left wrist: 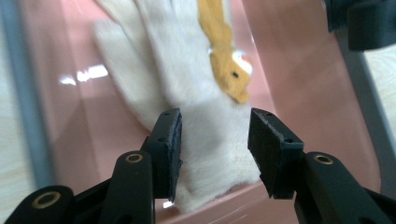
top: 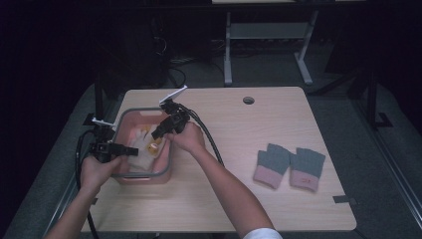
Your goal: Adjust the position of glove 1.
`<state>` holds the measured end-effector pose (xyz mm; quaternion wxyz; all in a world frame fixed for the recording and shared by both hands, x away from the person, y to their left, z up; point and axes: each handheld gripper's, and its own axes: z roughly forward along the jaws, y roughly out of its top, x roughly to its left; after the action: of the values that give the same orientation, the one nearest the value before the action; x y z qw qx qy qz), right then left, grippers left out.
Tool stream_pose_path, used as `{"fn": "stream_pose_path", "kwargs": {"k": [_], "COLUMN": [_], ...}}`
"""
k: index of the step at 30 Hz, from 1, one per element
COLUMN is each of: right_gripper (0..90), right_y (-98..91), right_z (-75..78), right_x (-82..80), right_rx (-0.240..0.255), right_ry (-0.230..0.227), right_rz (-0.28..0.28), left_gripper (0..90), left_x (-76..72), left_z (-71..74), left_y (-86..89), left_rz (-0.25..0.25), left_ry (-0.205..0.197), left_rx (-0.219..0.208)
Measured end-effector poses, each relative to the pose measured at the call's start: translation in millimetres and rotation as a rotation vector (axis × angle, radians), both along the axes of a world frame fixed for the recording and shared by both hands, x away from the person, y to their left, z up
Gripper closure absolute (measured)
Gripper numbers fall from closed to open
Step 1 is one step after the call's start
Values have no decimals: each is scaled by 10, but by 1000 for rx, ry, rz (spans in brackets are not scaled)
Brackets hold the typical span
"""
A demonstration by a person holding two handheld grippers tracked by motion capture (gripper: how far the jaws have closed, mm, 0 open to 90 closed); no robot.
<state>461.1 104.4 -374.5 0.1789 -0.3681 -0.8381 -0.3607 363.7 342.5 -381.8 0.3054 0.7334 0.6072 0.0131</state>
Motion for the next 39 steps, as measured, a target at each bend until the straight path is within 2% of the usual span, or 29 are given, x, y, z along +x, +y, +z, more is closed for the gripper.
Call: {"fn": "stream_pose_path", "kwargs": {"k": [2,5,8,10,12,17,24,27,31,32,39], "right_gripper": [652,640,628,622,617,603,543,523,509,497,472], "right_y": [-39,-104,-166,-208,-246,-326,-532,-632,-740,-819,-1013], "right_z": [25,65,103,129,144,174,236,264,286,299,353], "right_x": [-7,-15,-20,-27,-31,-52,-84,-101,-112,-120,-162], "right_rx": [6,10,15,26,32,45,51,49,53,54,54], "right_ry": [-11,-19,-28,-32,-42,-50,-86,-104,-119,-130,-170], "right_rz": [0,-5,-10,-15,-16,-20,-36,-51,-65,-78,-114], "left_gripper": [559,642,695,699,693,669,598,569,535,527,488], "left_x": [4,16,42,59,71,65,26,23,15,5,-11], "left_z": [54,69,3,-55,-112,-95,100,145,180,206,285], "left_y": [4,-21,-76,-108,-140,-140,-216,-278,-337,-383,-523], "left_rz": [2,-9,-31,-50,-52,-52,-56,-67,-84,-94,-128], "left_ry": [-12,-26,6,26,44,39,-44,-76,-97,-114,-170], "left_rx": [8,29,56,94,112,109,85,61,49,41,12]}}
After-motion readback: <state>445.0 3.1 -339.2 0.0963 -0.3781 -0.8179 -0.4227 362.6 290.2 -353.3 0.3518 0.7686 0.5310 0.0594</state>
